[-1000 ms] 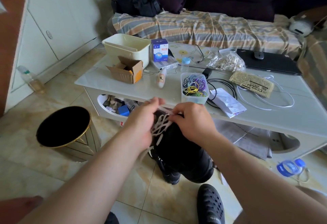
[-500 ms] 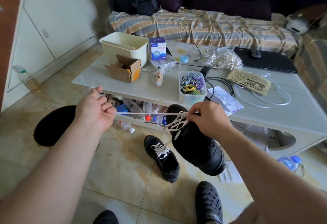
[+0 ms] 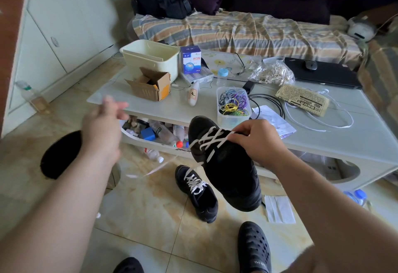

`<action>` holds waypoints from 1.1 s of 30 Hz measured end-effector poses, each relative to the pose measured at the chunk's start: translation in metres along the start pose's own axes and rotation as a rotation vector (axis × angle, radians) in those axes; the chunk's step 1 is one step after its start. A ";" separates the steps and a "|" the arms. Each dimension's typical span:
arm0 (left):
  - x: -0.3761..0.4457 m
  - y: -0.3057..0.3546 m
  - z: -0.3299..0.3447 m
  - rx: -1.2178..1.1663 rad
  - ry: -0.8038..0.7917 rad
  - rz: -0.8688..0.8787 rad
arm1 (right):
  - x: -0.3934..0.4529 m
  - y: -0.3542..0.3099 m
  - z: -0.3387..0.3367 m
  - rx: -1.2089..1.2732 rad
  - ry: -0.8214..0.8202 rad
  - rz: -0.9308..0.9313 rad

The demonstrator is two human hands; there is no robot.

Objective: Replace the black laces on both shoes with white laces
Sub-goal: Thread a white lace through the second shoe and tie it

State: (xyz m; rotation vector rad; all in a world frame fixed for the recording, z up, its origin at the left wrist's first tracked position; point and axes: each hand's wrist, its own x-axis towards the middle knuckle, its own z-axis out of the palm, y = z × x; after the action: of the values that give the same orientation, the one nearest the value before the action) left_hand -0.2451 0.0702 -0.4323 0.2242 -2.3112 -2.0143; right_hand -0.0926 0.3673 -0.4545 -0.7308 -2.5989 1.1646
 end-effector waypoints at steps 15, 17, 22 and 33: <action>-0.089 0.004 0.058 0.607 -0.658 -0.058 | -0.018 -0.023 0.027 0.561 0.165 0.037; -0.092 0.002 0.059 0.623 -0.641 0.033 | -0.020 -0.025 0.030 0.565 0.142 0.027; -0.100 -0.004 0.063 0.493 -0.419 0.279 | -0.020 -0.028 0.037 0.507 0.084 -0.018; -0.138 -0.010 0.069 0.341 -0.396 0.419 | -0.024 -0.050 0.037 0.286 0.204 -0.026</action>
State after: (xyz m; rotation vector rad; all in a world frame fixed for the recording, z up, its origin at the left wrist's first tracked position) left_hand -0.1187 0.1573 -0.4455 -0.6483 -2.6269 -1.5627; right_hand -0.1038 0.3033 -0.4419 -0.7097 -2.2101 1.3407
